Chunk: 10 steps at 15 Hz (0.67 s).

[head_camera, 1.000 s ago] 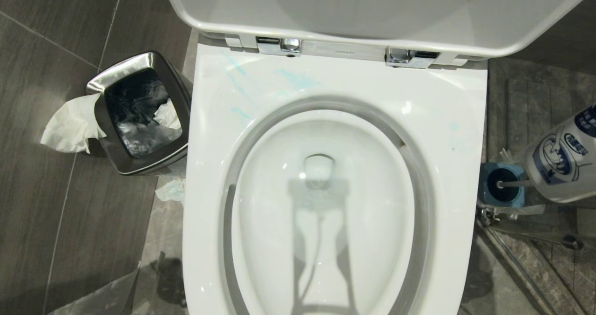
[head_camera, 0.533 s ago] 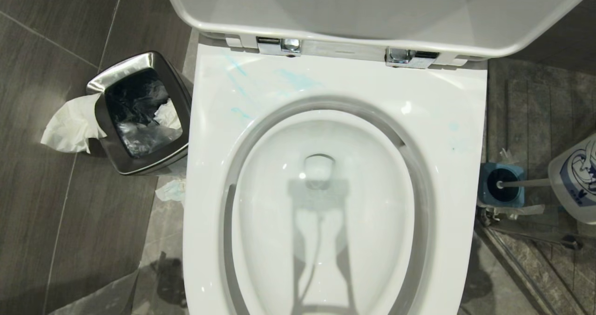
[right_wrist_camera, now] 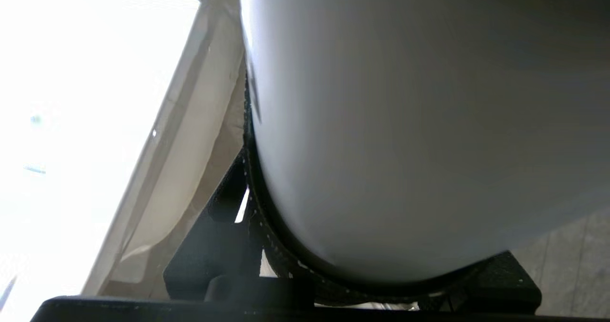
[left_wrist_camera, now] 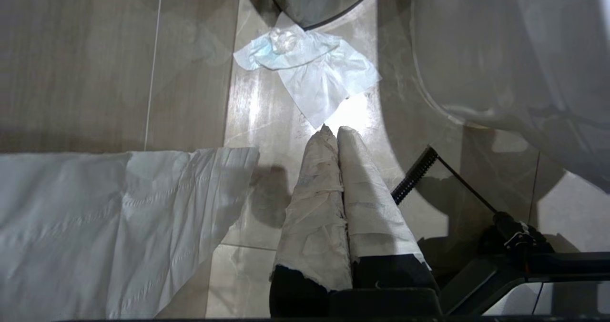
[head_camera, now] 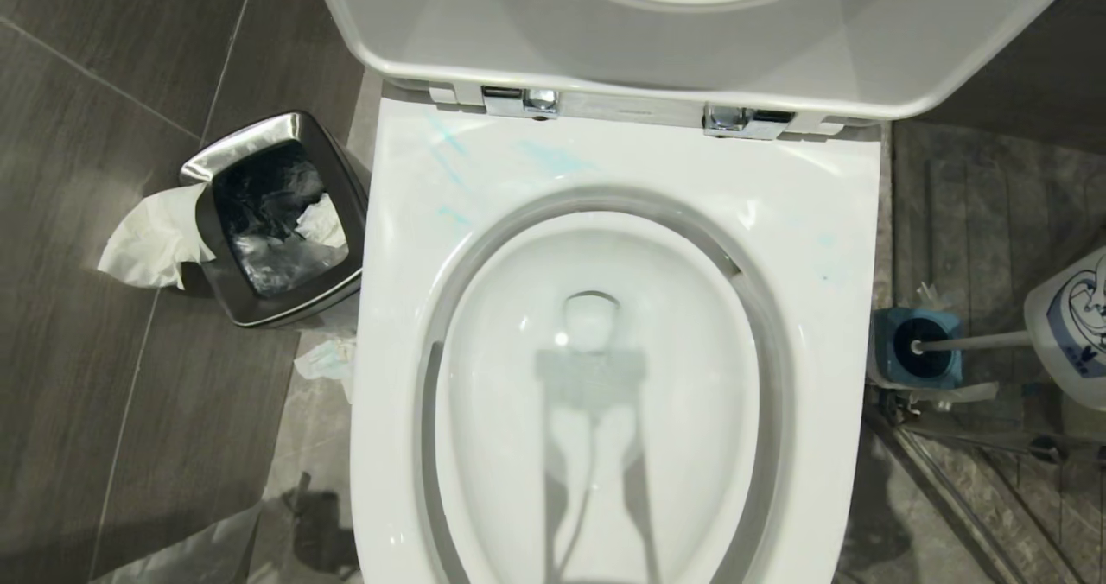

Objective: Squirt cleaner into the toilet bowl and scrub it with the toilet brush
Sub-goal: Pour in the cleaning agent

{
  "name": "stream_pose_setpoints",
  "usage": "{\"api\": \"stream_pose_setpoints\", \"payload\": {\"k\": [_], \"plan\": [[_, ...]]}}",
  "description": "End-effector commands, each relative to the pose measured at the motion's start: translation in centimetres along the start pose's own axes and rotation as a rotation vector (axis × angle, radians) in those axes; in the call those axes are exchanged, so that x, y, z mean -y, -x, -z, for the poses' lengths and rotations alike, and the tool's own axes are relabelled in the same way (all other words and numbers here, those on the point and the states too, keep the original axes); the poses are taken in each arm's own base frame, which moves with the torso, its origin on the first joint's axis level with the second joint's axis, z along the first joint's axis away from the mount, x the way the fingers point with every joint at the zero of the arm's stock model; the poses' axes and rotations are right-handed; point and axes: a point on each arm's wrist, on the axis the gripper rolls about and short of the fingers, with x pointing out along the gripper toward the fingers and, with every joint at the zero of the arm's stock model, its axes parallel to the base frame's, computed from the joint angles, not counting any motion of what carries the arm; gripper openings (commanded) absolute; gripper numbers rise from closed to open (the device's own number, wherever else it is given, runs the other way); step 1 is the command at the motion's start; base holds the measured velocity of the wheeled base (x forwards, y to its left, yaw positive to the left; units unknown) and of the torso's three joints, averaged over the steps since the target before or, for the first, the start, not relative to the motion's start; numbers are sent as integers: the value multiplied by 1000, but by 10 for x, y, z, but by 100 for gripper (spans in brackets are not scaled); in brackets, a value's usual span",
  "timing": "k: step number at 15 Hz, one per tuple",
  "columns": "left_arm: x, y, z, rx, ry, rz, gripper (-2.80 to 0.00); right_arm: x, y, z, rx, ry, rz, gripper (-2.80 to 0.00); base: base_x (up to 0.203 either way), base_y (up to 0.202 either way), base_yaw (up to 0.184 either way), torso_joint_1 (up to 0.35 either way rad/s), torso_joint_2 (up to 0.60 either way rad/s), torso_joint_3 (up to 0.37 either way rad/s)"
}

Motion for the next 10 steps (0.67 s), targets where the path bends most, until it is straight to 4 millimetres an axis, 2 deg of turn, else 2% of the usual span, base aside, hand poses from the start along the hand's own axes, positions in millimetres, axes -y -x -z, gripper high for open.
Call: {"api": "stream_pose_setpoints", "payload": {"k": [1, 10], "plan": [[0, 0, 0, -2, -1, 0, -280, 0, 0, 0, 2, 1, 0, -280, 0, 0, 0, -4, -1, 191], [0, 0, 0, -2, 0, 0, -280, 1, -1, -5, 15, 18, 2, -280, 0, 0, 0, 1, 4, 200]]}}
